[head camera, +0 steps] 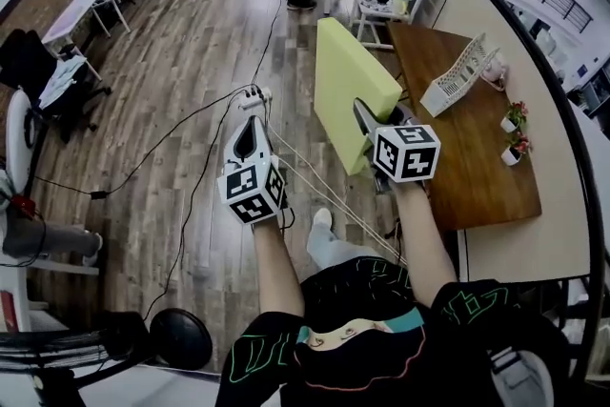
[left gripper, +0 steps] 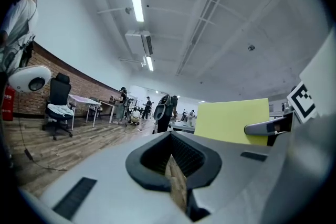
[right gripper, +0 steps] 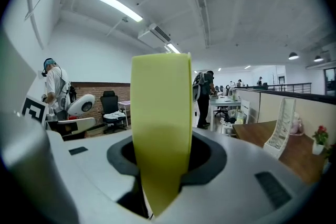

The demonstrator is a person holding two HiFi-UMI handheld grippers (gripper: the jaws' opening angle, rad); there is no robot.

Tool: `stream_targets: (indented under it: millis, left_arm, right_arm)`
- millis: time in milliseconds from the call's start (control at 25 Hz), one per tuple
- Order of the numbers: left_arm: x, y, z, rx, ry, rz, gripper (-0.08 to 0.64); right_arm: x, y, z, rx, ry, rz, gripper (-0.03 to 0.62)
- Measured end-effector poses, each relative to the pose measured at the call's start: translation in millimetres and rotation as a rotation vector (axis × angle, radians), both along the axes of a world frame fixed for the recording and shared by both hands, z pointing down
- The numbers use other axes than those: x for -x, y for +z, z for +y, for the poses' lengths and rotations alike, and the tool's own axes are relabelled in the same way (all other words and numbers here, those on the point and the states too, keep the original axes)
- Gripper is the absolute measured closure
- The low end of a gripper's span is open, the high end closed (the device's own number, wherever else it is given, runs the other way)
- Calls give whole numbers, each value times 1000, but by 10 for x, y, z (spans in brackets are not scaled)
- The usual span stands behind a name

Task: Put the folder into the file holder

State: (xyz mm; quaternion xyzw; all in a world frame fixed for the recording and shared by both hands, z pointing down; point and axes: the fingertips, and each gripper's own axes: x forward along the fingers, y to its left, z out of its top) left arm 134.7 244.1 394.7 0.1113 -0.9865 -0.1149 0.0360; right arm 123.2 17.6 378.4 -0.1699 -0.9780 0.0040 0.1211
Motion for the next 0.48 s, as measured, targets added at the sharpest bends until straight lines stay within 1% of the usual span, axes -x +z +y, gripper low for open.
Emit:
stream_targets:
  millis: [120,240,400,480]
  left_arm:
    - [272,132,49,13,-21,42,565]
    - [567,230,49,45,-32,77,566]
    - [1017,463,70,73,-54,147,565]
    - [1264,559,32,80,-52,176,566]
  right_arm:
    - [362,134,112,26,-24,27,431]
    - [733,249,200,38,-47,51,431]
    - [1233,401,177,57,-37,71,431]
    - [1478,503,123,67,-29,92,431]
